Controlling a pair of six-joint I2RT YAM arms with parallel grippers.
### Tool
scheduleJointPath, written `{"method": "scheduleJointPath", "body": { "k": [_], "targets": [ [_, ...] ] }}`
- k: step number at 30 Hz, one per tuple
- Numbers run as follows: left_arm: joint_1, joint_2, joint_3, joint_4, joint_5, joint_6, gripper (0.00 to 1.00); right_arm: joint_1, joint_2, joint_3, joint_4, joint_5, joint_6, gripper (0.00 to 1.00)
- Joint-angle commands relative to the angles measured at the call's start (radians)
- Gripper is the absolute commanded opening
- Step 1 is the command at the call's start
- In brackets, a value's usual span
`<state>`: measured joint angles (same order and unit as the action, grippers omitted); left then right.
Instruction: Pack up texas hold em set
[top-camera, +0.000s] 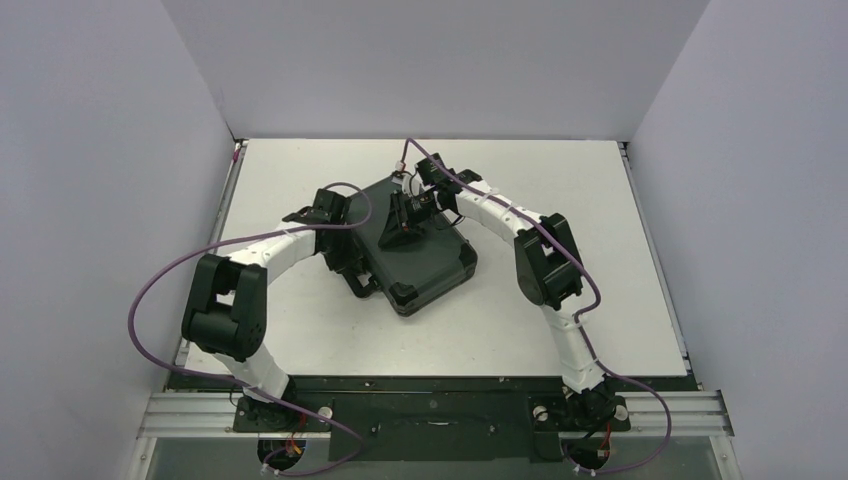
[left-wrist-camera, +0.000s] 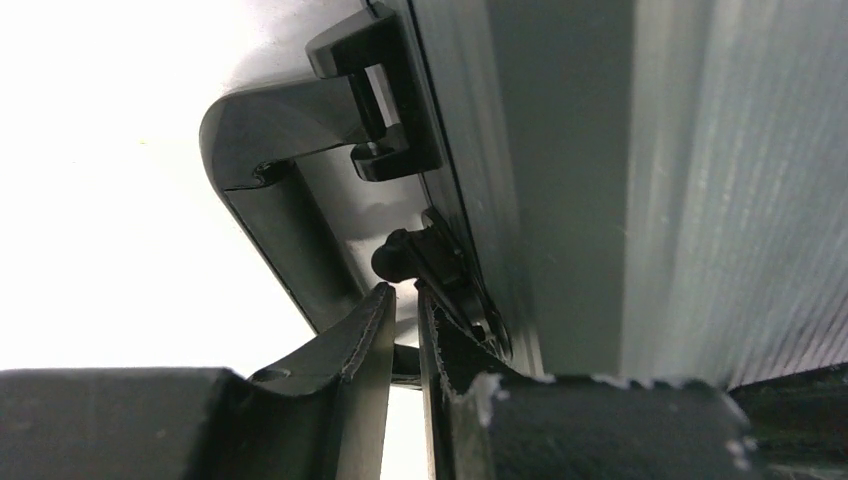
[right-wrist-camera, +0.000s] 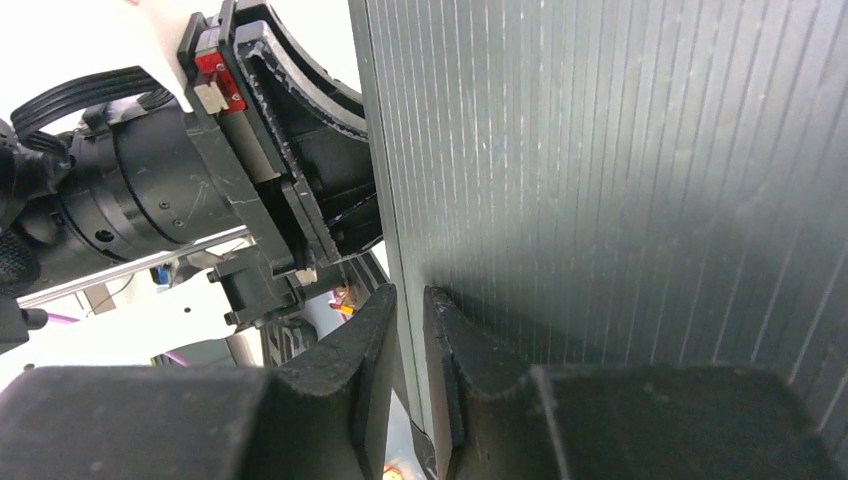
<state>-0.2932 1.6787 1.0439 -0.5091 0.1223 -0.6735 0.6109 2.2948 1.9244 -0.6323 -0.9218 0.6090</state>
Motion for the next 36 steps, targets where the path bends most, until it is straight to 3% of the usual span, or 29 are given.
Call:
{"method": "scheduleJointPath", "body": {
  "k": [1,9,25,36],
  "targets": [
    [-0.058,-0.051,0.123,0.136,0.139,-0.018,0.14,0.008,0.166,-0.094,-0.185,0.340,-0.123,0.17],
    [-0.063,-0.044,0.214,0.094,0.129,-0.008,0.14,0.004,0.168,-0.091,-0.187,0.338,-0.123,0.17],
    [-0.072,-0.048,0.198,0.119,0.140,-0.031,0.14,0.004,0.171,-0.093,-0.185,0.334,-0.122,0.17],
    [-0.067,-0.113,0.172,0.024,0.062,-0.036,0.14,0.003,0.174,-0.090,-0.185,0.329,-0.124,0.17]
  ]
}}
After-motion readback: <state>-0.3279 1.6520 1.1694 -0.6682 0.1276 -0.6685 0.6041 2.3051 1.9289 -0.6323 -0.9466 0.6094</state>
